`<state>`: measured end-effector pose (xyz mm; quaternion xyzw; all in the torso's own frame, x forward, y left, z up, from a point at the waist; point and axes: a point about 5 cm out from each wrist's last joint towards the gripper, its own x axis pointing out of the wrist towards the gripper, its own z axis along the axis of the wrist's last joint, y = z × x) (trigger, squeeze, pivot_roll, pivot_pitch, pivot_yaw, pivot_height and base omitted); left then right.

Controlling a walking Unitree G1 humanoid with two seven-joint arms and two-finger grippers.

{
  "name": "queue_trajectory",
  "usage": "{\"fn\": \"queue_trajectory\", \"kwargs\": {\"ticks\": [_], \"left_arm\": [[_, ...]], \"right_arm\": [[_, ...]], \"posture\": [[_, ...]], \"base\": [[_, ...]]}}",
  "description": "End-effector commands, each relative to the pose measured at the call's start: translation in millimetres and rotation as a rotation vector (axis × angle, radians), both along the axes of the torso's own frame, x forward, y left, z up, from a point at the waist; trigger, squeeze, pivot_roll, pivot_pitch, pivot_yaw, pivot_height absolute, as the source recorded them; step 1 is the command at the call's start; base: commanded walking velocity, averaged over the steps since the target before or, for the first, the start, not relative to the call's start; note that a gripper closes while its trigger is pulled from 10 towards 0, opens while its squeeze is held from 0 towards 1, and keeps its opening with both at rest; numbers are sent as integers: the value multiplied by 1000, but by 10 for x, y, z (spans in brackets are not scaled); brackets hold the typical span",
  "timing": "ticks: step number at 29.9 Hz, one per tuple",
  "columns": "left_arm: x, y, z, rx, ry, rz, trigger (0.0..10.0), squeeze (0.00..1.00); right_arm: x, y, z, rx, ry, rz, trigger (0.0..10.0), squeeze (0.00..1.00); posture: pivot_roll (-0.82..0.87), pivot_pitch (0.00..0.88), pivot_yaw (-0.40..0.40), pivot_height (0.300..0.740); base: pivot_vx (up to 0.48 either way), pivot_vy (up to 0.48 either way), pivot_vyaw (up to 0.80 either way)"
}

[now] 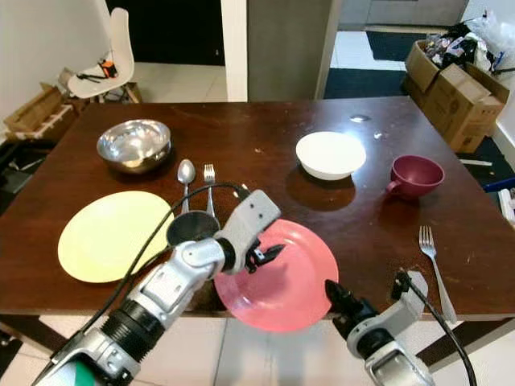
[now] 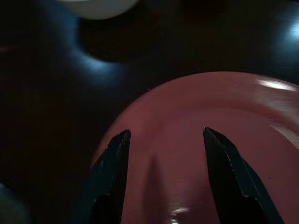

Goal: Setting the table

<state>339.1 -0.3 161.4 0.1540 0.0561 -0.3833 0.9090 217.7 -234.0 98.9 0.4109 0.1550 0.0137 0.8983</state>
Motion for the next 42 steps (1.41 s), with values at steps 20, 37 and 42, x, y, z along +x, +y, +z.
{"fn": "queue_trajectory", "kwargs": {"ticks": [20,37,42], "left_arm": [[-106,138,-358,282,-39,-107,10000,0],[-229,143,-603,406,-3,-173,10000,0],[-264,149,-645,378,29,-158,10000,0]], "right_arm": [[-13,-170,162,-130,-14,-89,10000,0],[165,-105,427,-94,-249,-99,10000,0],[171,-29,370,-14,-265,-70,10000,0]], "posture": [[-86,70,154,740],[-89,62,163,740],[-89,61,162,740]], "base": [[0,0,0],[0,0,0],[0,0,0]]}}
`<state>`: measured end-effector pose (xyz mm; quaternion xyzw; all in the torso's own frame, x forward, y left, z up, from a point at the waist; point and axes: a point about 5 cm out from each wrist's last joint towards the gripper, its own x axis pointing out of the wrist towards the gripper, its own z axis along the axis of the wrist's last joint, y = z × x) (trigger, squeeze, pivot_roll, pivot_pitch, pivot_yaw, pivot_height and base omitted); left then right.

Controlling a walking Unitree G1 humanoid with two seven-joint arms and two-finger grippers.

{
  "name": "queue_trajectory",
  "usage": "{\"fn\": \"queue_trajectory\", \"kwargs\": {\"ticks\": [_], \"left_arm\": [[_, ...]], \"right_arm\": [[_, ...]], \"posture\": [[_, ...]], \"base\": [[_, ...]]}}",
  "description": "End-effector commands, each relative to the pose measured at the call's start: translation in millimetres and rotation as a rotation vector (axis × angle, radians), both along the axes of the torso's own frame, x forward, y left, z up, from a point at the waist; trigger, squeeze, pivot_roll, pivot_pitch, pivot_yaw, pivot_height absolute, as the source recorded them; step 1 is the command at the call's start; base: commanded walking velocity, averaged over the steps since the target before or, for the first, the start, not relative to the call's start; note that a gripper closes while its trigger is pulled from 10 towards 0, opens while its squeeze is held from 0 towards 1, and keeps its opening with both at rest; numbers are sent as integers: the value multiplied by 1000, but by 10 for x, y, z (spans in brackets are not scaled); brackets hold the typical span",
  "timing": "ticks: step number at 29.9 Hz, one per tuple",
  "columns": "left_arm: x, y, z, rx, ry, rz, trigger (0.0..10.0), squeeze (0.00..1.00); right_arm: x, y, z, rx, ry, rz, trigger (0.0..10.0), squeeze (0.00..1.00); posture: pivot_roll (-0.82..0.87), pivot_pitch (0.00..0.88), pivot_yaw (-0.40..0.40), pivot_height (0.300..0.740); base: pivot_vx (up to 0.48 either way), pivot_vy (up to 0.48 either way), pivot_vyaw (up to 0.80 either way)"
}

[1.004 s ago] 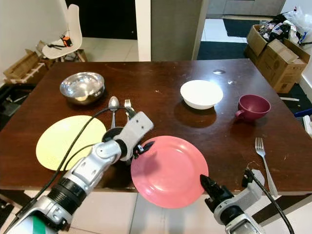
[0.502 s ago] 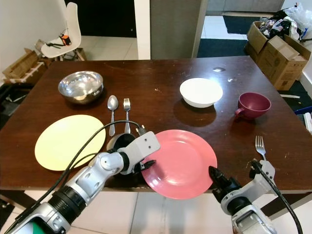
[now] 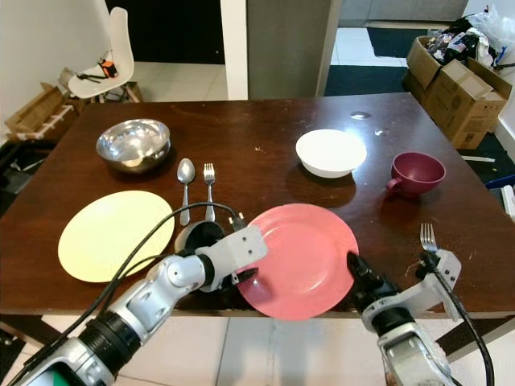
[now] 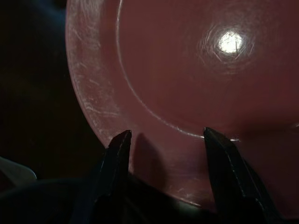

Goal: Setting the table

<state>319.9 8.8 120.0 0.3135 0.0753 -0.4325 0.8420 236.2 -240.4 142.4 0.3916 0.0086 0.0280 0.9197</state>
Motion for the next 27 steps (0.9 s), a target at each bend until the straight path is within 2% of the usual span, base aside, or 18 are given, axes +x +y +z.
{"fn": "queue_trajectory", "kwargs": {"ticks": [1,2,4,7,8,13,17,20,21,22,23,24,27], "left_arm": [[-80,65,-244,59,96,18,10000,0],[-102,82,-282,54,109,27,10000,0],[-115,89,-299,51,113,31,10000,0],[-119,88,-297,48,113,33,10000,0],[-118,89,-291,42,114,36,10000,0],[-119,89,-286,37,115,39,10000,0],[-133,88,-289,32,120,38,10000,0],[-139,87,-289,31,123,35,10000,0],[-141,88,-290,31,123,34,10000,0],[-142,88,-291,30,124,34,10000,0],[-142,88,-291,30,124,34,10000,0],[-143,88,-293,30,124,33,10000,0],[-151,84,-301,31,127,30,10000,0]], "right_arm": [[-20,47,-96,42,24,28,10000,0],[-46,100,-200,95,51,53,10000,0],[-74,146,-278,131,69,77,10000,0],[-91,185,-326,149,80,98,10000,0],[-93,271,-426,152,119,143,10000,0],[-78,329,-482,154,136,170,10000,0],[1,409,-471,237,96,219,10000,0],[54,446,-444,254,77,245,10000,0],[65,451,-438,256,72,249,8314,0],[76,451,-432,256,67,250,4314,0],[76,451,-432,256,67,250,4314,0],[82,450,-429,257,64,250,0,0],[92,453,-412,258,43,273,0,0]], "posture": [[-89,61,162,740],[-89,61,162,740],[-88,61,159,740],[-87,60,159,740],[-86,59,158,740],[-85,59,157,740],[-84,54,155,740],[-83,50,151,740],[-82,49,150,740],[-82,49,150,740],[-82,49,150,740],[-83,47,149,740],[-84,43,148,740]], "base": [[0,0,0],[0,0,0],[0,0,0],[0,0,0],[0,0,0],[0,0,0],[0,0,0],[0,0,0],[0,0,0],[0,0,0],[0,0,0],[0,0,0],[0,0,0]]}}
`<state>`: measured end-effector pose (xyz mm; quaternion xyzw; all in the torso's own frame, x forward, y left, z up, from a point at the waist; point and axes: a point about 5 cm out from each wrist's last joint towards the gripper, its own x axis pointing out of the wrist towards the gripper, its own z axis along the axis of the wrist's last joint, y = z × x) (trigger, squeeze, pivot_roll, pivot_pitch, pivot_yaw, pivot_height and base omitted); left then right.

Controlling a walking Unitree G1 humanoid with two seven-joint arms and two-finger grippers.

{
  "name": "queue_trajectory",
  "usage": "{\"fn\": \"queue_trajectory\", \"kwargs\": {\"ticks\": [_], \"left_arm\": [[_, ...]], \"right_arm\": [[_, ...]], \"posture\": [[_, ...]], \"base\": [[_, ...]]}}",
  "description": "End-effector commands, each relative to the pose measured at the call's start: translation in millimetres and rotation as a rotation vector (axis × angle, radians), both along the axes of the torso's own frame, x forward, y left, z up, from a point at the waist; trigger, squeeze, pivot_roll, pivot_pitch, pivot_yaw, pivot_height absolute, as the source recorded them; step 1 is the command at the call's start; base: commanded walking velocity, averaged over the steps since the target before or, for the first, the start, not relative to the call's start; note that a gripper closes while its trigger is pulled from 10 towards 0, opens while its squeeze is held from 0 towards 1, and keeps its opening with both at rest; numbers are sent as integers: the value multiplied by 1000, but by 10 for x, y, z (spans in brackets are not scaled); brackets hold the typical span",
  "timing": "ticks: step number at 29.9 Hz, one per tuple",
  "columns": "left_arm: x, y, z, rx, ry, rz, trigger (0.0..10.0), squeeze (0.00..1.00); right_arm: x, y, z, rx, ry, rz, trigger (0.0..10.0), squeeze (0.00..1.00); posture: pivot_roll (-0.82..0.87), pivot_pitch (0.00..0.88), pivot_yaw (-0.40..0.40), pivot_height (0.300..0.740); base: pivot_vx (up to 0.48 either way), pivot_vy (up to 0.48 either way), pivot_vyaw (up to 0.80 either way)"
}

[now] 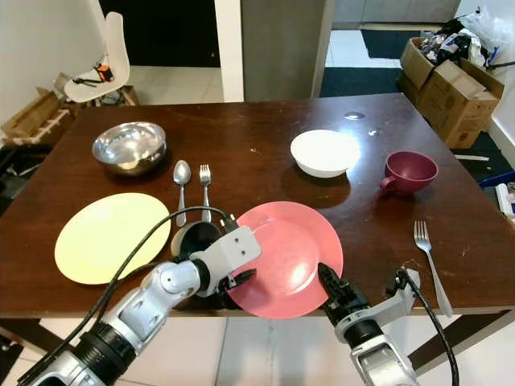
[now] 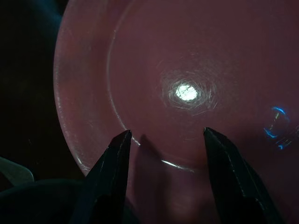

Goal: Setting the table

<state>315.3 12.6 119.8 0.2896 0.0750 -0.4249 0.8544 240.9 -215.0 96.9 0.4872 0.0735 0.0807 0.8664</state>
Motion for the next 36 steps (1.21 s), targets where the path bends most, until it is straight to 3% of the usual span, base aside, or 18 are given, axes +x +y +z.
{"fn": "queue_trajectory", "kwargs": {"ticks": [1,10,12,13,14,15,16,22,23,30,31,33,34,36], "left_arm": [[-107,43,-301,76,116,-2,10000,0],[-119,34,-303,74,118,-7,10000,0],[-120,34,-303,73,119,-7,10000,0],[-121,34,-304,73,119,-8,10000,0],[-121,34,-305,73,120,-9,10000,0],[-122,33,-305,73,120,-10,10000,0],[-123,32,-305,73,120,-11,10000,0],[-127,35,-309,74,122,-11,10000,0],[-128,39,-310,74,122,-10,10000,0],[-127,60,-310,76,123,-6,10000,0],[-126,61,-310,76,123,-5,10000,0],[-126,60,-310,76,124,-5,10000,0],[-125,59,-308,76,124,-5,10000,0],[-124,56,-308,75,124,-5,10000,0]], "right_arm": [[44,206,52,56,-59,129,0,0],[30,213,42,29,-56,164,0,0],[33,198,42,-4,-59,160,549,0],[37,184,43,-25,-61,151,10000,0],[40,175,39,-41,-60,147,10000,0],[43,168,39,-53,-64,147,10000,282],[45,168,41,-52,-67,148,10000,1000],[60,209,59,-50,-80,188,10000,1000],[70,224,56,-37,-80,201,10000,0],[136,321,49,1,-86,249,10000,0],[153,329,41,-6,-81,249,9216,0],[162,330,35,-12,-77,248,9216,0],[180,326,15,-16,-59,239,0,0],[206,308,-25,-18,-30,224,0,0]], "posture": [[-84,42,148,740],[-87,42,144,740],[-88,44,144,740],[-89,44,145,740],[-89,44,145,740],[-89,44,145,740],[-86,47,144,740],[-79,48,143,740],[-77,48,142,740],[-71,48,142,740],[-70,49,142,740],[-70,48,141,740],[-71,48,140,740],[-70,48,139,740]], "base": [[0,0,0],[0,0,0],[0,0,0],[0,0,0],[0,0,0],[0,0,0],[0,0,0],[0,0,0],[0,0,0],[0,0,0],[0,0,0],[0,0,0],[0,0,0],[0,0,0]]}}
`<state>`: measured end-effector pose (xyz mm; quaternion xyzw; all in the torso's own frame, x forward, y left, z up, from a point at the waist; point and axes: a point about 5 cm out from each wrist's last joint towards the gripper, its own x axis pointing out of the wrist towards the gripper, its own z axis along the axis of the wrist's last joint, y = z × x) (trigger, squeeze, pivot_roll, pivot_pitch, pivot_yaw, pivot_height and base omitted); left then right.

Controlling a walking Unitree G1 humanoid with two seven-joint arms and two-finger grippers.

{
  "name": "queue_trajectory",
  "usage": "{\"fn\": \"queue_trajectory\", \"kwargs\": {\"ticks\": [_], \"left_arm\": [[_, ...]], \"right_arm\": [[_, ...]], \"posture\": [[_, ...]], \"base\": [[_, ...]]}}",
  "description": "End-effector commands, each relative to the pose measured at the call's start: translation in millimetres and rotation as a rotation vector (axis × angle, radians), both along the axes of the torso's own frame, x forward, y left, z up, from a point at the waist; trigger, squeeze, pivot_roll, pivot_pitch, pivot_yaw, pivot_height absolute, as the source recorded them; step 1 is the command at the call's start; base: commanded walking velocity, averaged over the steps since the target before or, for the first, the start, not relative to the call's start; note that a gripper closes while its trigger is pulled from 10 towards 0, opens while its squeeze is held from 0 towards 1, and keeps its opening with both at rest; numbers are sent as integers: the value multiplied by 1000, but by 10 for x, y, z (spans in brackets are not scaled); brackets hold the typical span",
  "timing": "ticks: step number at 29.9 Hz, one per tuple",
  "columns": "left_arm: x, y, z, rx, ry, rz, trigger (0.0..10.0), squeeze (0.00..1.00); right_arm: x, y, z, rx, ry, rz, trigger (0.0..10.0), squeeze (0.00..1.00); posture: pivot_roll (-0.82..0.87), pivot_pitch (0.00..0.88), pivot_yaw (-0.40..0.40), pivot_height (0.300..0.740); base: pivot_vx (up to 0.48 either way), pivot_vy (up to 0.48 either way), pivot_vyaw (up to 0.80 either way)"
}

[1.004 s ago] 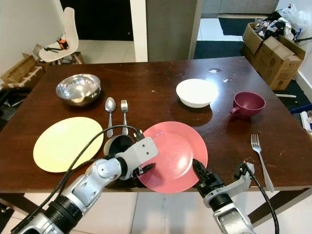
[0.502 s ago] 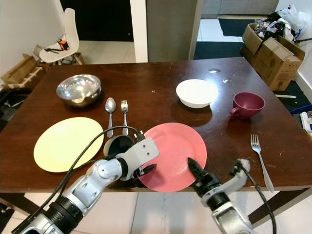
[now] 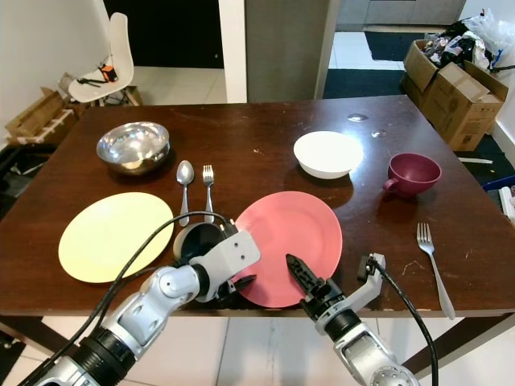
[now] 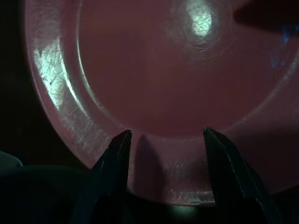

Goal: Setting the table

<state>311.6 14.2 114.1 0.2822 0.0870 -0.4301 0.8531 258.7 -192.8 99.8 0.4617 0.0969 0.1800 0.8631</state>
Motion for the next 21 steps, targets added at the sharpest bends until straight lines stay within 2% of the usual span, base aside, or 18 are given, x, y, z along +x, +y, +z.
{"fn": "queue_trajectory", "kwargs": {"ticks": [1,11,15,17,19,21], "left_arm": [[-88,40,-251,77,93,-4,10000,0],[-92,35,-250,75,94,-7,10000,0],[-82,12,-214,46,85,-5,10000,0],[-28,-89,64,-167,68,-26,10000,0],[33,-137,480,-422,64,-54,10000,0],[51,-134,706,-538,59,-76,10000,0]], "right_arm": [[29,86,-54,8,31,25,0,0],[24,19,-87,-19,44,-20,0,0],[17,-14,-88,-44,34,-47,0,0],[14,-65,-62,-70,14,-85,0,0],[17,-132,6,-98,-29,-127,0,0],[17,-166,61,-116,-64,-147,0,0]], "posture": [[-70,48,139,740],[-76,48,141,740],[-79,47,141,740],[-78,47,139,740],[-74,47,139,740],[-74,47,140,740]], "base": [[0,0,0],[0,0,0],[0,0,0],[0,0,0],[0,0,0],[0,0,0]]}}
